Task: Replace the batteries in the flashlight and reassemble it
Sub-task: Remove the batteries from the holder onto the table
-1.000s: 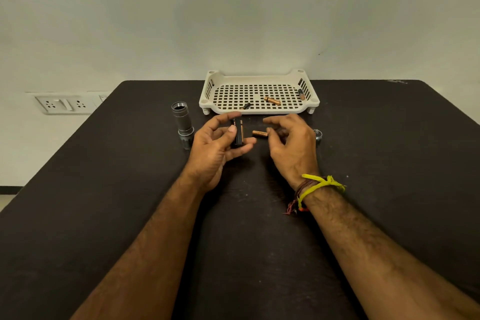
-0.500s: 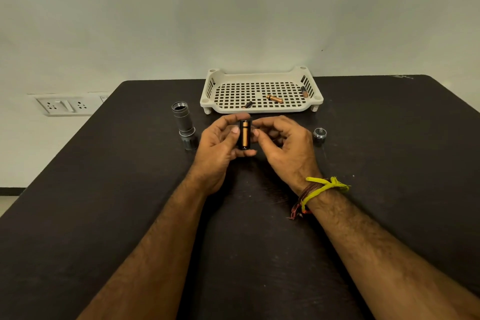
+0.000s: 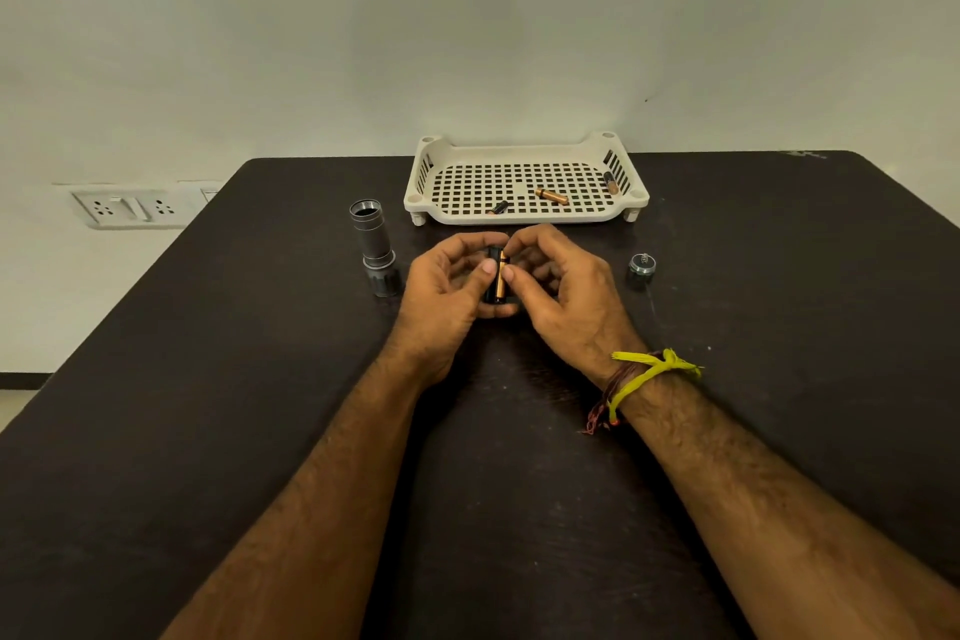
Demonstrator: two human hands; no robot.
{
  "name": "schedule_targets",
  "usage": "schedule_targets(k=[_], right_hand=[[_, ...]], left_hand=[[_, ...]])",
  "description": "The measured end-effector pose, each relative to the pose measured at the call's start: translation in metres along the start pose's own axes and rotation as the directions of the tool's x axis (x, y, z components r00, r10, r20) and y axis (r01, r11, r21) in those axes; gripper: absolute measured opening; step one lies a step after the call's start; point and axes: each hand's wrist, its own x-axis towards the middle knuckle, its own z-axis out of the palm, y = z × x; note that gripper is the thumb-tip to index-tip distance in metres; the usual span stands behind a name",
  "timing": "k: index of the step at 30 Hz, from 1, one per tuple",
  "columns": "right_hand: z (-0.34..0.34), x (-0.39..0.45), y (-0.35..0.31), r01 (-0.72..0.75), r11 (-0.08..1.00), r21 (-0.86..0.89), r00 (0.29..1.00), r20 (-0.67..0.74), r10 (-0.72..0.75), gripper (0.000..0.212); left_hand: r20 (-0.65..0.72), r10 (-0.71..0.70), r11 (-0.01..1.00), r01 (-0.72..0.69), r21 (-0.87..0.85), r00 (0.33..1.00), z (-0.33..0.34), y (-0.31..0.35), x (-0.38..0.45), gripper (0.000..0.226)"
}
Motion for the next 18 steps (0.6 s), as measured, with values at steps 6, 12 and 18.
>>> schedule_targets(k=[6, 12, 18], right_hand=[[-0.0031, 0.0048, 0.0008, -0.1, 0.992, 0.083, 0.993, 0.075, 0.094, 0.009], [-0.0073, 0.0024, 0.0006, -0.164, 0.968, 0.193, 0.987, 0.027, 0.161, 0.018], [-0.0032, -0.0005, -0.0028, -0.167, 0.949, 0.267, 0.975, -0.1, 0.199, 0.016]], left_hand=[[-0.029, -0.026, 0.998, 0.028, 0.058, 0.999, 0.0028, 0.002, -0.0031, 0.022], [-0.074, -0.034, 0.996, 0.04, 0.077, 0.997, 0.0032, 0.0026, -0.003, 0.023], [-0.075, -0.024, 0.995, 0.032, 0.096, 0.997, 0.0047, 0.0028, -0.0029, 0.024]])
